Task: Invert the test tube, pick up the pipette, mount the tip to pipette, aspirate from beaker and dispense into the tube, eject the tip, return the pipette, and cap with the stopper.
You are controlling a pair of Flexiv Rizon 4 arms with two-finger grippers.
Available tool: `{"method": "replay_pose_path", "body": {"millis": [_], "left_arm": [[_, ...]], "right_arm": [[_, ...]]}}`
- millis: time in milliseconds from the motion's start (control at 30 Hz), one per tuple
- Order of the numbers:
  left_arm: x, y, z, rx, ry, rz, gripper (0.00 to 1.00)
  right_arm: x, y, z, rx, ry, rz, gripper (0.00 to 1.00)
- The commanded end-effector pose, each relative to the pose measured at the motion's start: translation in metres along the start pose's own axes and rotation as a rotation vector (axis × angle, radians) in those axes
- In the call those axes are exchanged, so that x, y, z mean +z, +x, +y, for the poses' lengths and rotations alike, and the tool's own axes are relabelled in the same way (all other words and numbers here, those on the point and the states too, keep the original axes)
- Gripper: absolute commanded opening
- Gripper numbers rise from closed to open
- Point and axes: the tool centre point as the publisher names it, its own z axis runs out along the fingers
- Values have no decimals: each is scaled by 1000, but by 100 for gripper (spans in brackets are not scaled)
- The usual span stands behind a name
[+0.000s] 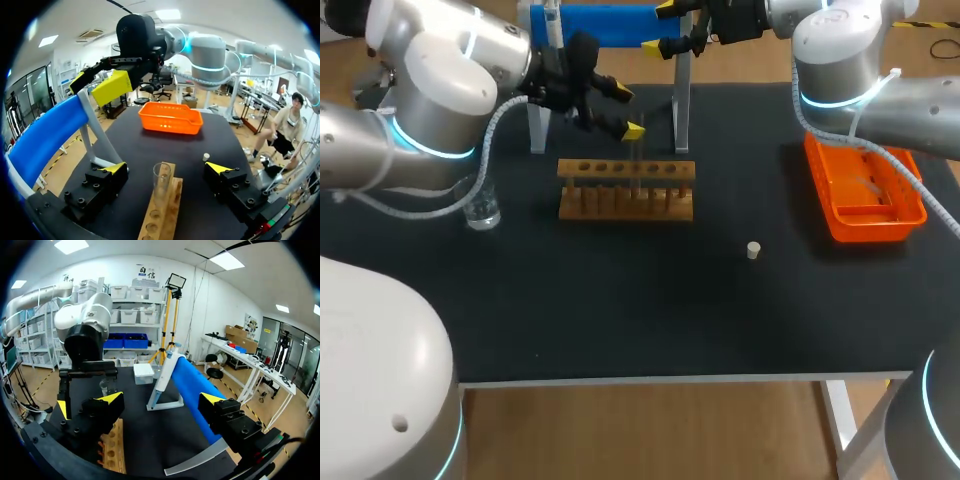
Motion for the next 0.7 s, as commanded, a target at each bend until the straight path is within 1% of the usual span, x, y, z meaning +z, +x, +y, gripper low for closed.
{"method": "replay_pose_path", "body": {"millis": [33,200,467,700], "left_arm": [[12,-2,5,30,1,15,100],[18,0,12,31,11,20,100],[21,0,20,33,28,-32,100],[30,-1,24,46,23,-40,100]], "right_arm": [[-1,-1,1,0,4,5,100],[-1,-1,1,0,4,5,100],[-1,-1,1,0,4,5,100],[-1,-1,1,0,4,5,100]]}}
